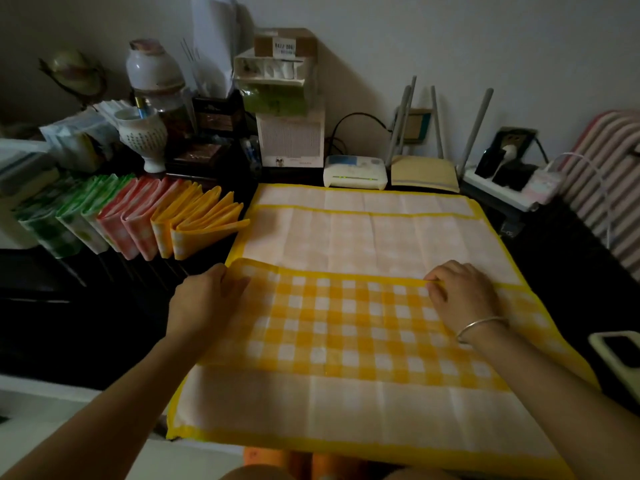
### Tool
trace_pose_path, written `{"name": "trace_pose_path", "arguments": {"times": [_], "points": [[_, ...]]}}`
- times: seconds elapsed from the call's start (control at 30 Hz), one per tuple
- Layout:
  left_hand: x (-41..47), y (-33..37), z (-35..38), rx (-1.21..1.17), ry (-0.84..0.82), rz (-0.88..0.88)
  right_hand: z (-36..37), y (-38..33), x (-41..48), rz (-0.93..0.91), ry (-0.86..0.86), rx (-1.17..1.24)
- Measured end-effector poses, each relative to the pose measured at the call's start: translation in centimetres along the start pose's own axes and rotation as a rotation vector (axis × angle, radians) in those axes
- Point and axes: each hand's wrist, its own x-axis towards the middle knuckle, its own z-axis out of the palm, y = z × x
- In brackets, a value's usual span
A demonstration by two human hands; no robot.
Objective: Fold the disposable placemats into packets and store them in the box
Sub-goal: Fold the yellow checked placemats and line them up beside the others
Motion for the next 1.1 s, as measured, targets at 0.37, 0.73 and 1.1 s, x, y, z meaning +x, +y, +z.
{"name": "trace_pose_path", "arguments": {"times": [0.37, 0.73, 1.1], "points": [[-0.3, 2.7, -0.7, 0.272, 0.066, 0.115, 0.7, -0.2, 0.2, 0.06, 0.006, 0.032], [-5.0, 6.3, 4.1, 0.255, -0.357, 0.451, 0.5, -0.7, 0.5, 0.085, -0.071, 0.0], [-5.1, 6.3, 4.4, 0.261, -0.325, 0.437, -1.6, -3.7, -2.6, 0.216, -0.438, -0.167]]}}
